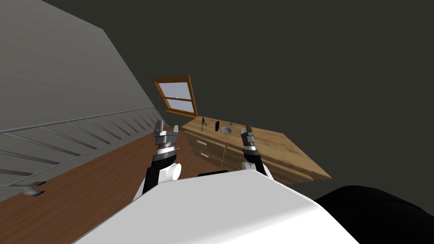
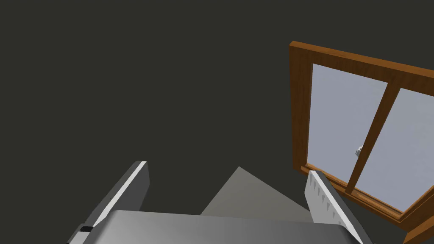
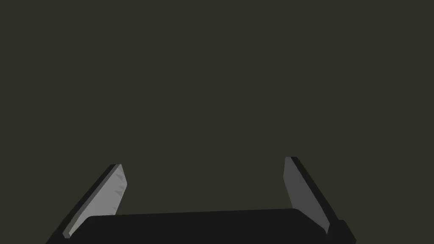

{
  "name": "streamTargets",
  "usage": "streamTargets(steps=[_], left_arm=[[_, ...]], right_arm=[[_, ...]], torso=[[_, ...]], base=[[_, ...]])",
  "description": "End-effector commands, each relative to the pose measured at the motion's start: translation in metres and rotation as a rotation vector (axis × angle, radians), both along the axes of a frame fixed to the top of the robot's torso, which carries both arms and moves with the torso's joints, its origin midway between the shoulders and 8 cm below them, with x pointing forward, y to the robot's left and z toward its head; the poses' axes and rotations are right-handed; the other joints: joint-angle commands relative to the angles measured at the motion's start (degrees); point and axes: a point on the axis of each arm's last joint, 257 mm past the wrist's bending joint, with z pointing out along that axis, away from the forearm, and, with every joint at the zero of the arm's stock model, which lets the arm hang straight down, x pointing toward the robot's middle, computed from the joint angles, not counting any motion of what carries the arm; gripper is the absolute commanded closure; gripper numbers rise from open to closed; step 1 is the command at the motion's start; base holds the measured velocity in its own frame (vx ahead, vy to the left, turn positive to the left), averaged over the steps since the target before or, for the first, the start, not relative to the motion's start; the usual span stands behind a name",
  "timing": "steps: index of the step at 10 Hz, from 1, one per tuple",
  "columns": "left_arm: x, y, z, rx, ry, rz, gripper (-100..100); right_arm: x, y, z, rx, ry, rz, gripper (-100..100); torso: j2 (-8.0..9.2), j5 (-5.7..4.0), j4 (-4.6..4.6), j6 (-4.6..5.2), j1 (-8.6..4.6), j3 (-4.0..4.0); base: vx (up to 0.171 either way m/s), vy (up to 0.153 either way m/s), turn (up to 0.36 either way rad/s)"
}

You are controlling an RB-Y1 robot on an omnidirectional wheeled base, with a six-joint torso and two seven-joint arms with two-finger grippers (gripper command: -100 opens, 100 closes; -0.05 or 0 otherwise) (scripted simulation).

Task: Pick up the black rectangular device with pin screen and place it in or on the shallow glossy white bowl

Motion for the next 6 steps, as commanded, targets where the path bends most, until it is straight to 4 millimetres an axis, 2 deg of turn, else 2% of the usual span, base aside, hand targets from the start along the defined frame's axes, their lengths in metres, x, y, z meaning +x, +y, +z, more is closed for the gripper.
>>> streamTargets(steps=[1, 4, 6], left_arm=[[0.0, 0.0, 0.0, 0.0, 0.0, 0.0, 0], [0.0, 0.0, 0.0, 0.0, 0.0, 0.0, 0], [0.0, 0.0, 0.0, 0.0, 0.0, 0.0, 0]], right_arm=[[0.002, 0.003, -0.003, -0.031, 0.011, 0.01, -100], [0.009, 0.008, -0.012, -0.107, 0.043, 0.023, -100], [0.018, 0.013, -0.025, -0.185, 0.081, 0.019, -100]], torso=[[0.0, 0.0, 0.0, 0.0, 0.0, 0.0], [0.0, 0.07, 0.0, 0.0, 0.32, 0.0], [-0.04, 0.11, -0.01, 0.0, 0.53, -0.03]], base=[[-0.008, 0.027, -0.019], [0.0, 0.084, -0.039], [0.02, 0.166, -0.089]])
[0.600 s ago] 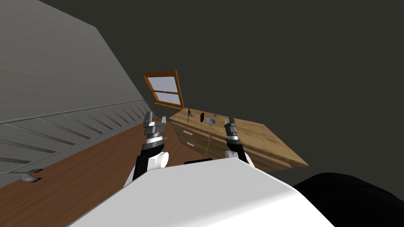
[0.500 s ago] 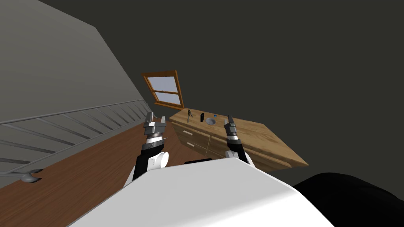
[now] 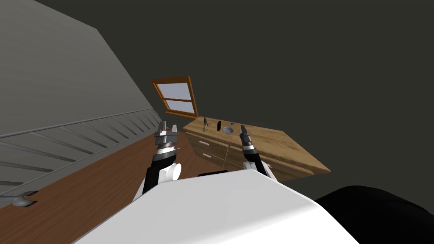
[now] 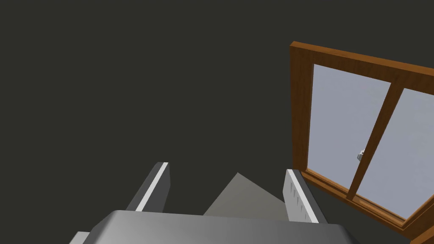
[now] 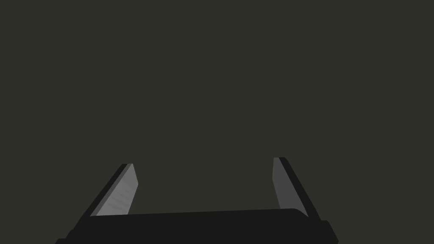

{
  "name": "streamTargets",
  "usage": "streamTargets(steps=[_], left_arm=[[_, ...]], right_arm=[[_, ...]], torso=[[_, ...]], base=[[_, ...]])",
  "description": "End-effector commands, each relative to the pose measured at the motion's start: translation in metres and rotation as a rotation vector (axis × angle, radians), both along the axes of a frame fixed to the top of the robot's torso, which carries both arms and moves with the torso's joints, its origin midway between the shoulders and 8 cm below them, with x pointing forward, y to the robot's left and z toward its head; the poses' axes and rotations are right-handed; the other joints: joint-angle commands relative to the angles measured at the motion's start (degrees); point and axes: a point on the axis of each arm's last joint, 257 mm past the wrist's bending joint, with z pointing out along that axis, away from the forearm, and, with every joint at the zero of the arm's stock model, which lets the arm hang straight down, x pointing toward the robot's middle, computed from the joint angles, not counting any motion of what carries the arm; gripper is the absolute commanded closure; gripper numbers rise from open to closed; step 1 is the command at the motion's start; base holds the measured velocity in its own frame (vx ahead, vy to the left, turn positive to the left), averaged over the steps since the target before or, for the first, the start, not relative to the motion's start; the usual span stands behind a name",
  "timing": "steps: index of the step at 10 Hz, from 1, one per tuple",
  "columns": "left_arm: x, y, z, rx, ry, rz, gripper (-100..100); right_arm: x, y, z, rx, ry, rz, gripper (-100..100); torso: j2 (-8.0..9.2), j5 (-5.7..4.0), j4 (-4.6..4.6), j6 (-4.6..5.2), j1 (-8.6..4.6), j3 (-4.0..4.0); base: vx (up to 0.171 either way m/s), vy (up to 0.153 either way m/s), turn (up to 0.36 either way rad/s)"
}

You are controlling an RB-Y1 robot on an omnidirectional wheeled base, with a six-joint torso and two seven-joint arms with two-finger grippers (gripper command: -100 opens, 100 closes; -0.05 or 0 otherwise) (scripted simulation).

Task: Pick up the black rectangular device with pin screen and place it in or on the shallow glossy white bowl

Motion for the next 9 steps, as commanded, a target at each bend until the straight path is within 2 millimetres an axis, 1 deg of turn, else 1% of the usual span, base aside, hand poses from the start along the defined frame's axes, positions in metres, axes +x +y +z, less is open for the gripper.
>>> streamTargets(steps=[1, 5, 7, 9], left_arm=[[0.0, 0.0, 0.0, 0.0, 0.0, 0.0, 0], [0.0, 0.0, 0.0, 0.0, 0.0, 0.0, 0], [0.0, 0.0, 0.0, 0.0, 0.0, 0.0, 0], [0.0, 0.0, 0.0, 0.0, 0.0, 0.0, 0]], right_arm=[[0.007, 0.003, -0.01, -0.048, 0.022, -0.008, -100], [0.023, 0.005, -0.031, -0.158, 0.074, -0.044, -100], [0.033, 0.004, -0.044, -0.222, 0.102, -0.072, -100], [0.043, -0.001, -0.057, -0.293, 0.133, -0.107, -100]], torso=[[0.0, 0.0, 0.0, 0.0, 0.0, 0.0], [-0.12, -0.01, -0.03, 0.0, -0.04, -0.08], [-0.02, 0.01, -0.01, -0.01, 0.02, -0.02], [-0.12, 0.01, -0.03, -0.01, 0.0, -0.08]], base=[[0.036, 0.156, -0.069], [0.049, 0.159, -0.077], [0.024, 0.178, -0.074], [0.059, 0.184, -0.066]])
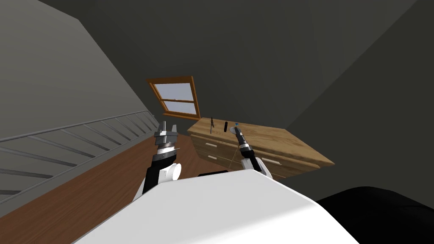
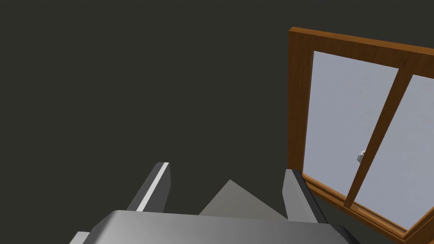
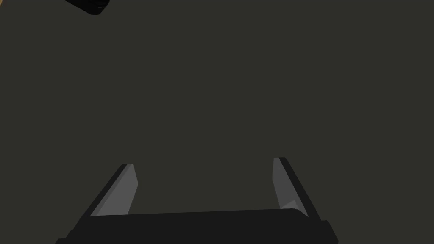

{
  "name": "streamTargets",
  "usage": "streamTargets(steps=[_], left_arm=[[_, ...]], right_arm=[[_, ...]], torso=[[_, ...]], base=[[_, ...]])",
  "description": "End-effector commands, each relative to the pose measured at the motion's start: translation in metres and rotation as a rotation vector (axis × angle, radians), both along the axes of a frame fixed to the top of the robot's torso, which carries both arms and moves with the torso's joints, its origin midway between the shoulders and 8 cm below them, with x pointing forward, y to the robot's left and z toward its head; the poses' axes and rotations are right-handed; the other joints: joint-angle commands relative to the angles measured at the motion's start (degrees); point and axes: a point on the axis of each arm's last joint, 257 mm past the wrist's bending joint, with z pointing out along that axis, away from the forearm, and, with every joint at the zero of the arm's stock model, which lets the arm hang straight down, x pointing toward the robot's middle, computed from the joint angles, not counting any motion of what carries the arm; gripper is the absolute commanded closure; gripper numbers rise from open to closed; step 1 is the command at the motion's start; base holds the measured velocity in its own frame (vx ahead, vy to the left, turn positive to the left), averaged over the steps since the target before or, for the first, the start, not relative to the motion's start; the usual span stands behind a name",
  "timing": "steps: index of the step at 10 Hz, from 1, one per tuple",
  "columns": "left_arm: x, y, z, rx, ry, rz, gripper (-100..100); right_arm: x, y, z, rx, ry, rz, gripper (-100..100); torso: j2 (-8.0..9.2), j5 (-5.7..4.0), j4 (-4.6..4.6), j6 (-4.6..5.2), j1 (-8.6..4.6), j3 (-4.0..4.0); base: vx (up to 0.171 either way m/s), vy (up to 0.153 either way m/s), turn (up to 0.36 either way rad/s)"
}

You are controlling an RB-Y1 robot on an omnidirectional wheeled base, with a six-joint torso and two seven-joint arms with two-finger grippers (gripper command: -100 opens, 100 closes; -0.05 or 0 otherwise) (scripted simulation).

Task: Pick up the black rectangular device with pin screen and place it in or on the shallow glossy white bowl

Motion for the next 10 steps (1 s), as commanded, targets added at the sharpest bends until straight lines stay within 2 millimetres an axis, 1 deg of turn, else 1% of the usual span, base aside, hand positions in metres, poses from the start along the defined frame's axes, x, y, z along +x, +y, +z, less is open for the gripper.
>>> streamTargets(steps=[1, 3, 5, 7, 10], left_arm=[[0.0, 0.0, 0.0, 0.0, 0.0, 0.0, 0], [0.0, 0.0, 0.0, 0.0, 0.0, 0.0, 0], [0.0, 0.0, 0.0, 0.0, 0.0, 0.0, 0], [0.0, 0.0, 0.0, 0.0, 0.0, 0.0, 0], [0.0, 0.0, 0.0, 0.0, 0.0, 0.0, 0]], right_arm=[[0.009, -0.007, -0.011, -0.065, 0.026, -0.033, -100], [0.02, -0.017, -0.026, -0.147, 0.059, -0.078, -100], [0.031, -0.031, -0.041, -0.233, 0.094, -0.129, -100], [0.04, -0.049, -0.056, -0.319, 0.132, -0.185, -100], [0.052, -0.081, -0.075, -0.443, 0.19, -0.273, -100]], torso=[[0.0, 0.0, 0.0, 0.0, 0.0, 0.0], [0.05, 0.0, 0.0, 0.0, -0.06, 0.02], [-0.03, -0.02, -0.01, -0.01, -0.11, -0.02], [-0.11, -0.01, -0.02, 0.0, -0.09, -0.06], [-0.1, -0.04, -0.03, 0.0, -0.27, -0.06]], base=[[0.073, 0.202, -0.068], [0.047, 0.163, -0.05], [0.063, 0.174, -0.038], [0.087, 0.174, -0.024], [0.078, 0.139, -0.007]])
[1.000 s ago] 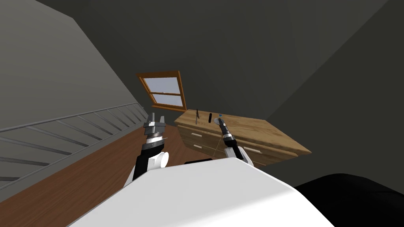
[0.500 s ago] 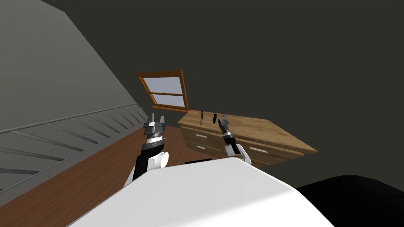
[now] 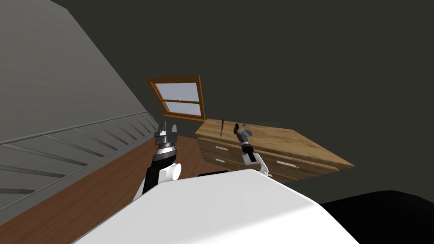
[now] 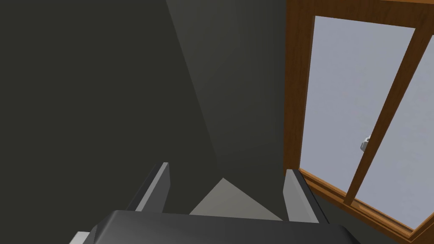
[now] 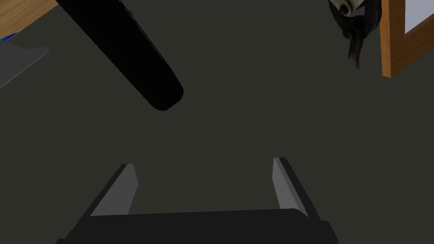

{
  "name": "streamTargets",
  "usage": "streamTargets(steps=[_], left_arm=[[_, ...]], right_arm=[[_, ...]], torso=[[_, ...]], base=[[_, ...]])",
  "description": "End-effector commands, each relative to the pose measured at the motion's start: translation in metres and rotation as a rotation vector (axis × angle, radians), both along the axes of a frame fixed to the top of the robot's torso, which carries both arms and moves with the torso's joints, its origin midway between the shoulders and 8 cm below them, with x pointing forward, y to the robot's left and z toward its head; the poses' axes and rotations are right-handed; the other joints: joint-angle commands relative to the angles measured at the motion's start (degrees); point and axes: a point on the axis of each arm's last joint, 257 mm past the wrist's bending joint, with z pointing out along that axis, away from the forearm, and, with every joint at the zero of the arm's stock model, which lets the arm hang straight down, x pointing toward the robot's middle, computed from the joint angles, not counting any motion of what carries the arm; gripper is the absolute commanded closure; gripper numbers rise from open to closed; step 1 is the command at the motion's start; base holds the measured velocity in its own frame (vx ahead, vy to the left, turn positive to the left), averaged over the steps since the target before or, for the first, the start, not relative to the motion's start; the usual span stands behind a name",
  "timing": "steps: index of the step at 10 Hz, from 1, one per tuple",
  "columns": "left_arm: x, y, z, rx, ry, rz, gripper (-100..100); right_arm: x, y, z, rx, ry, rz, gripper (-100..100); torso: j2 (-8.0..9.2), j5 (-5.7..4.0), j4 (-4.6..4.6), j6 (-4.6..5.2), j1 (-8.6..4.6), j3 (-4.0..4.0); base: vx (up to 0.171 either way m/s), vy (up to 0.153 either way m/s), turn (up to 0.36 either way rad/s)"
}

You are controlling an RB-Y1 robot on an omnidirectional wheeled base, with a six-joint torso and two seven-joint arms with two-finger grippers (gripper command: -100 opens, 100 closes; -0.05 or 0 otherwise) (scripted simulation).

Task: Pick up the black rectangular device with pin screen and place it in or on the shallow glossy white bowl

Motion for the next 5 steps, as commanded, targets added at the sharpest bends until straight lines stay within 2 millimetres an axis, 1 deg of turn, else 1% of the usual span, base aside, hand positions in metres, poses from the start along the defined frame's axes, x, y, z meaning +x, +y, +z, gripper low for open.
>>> streamTargets(steps=[1, 2, 3, 5], left_arm=[[0.0, 0.0, 0.0, 0.0, 0.0, 0.0, 0], [0.0, 0.0, 0.0, 0.0, 0.0, 0.0, 0], [0.0, 0.0, 0.0, 0.0, 0.0, 0.0, 0], [0.0, 0.0, 0.0, 0.0, 0.0, 0.0, 0]], right_arm=[[0.004, -0.021, -0.009, -0.068, 0.034, -0.05, -100], [0.006, -0.033, -0.015, -0.105, 0.055, -0.08, -100], [0.006, -0.033, -0.015, -0.105, 0.055, -0.08, -100], [0.009, -0.058, -0.027, -0.173, 0.095, -0.138, -100]], torso=[[0.0, 0.0, 0.0, 0.0, 0.0, 0.0], [0.02, 0.0, 0.01, 0.02, -0.05, 0.02], [0.06, -0.01, 0.01, 0.01, -0.12, 0.03], [0.19, -0.05, 0.04, 0.02, -0.28, 0.11]], base=[[0.074, 0.125, 0.009], [0.063, 0.106, 0.009], [0.033, 0.068, 0.001], [0.039, 0.072, 0.02]])
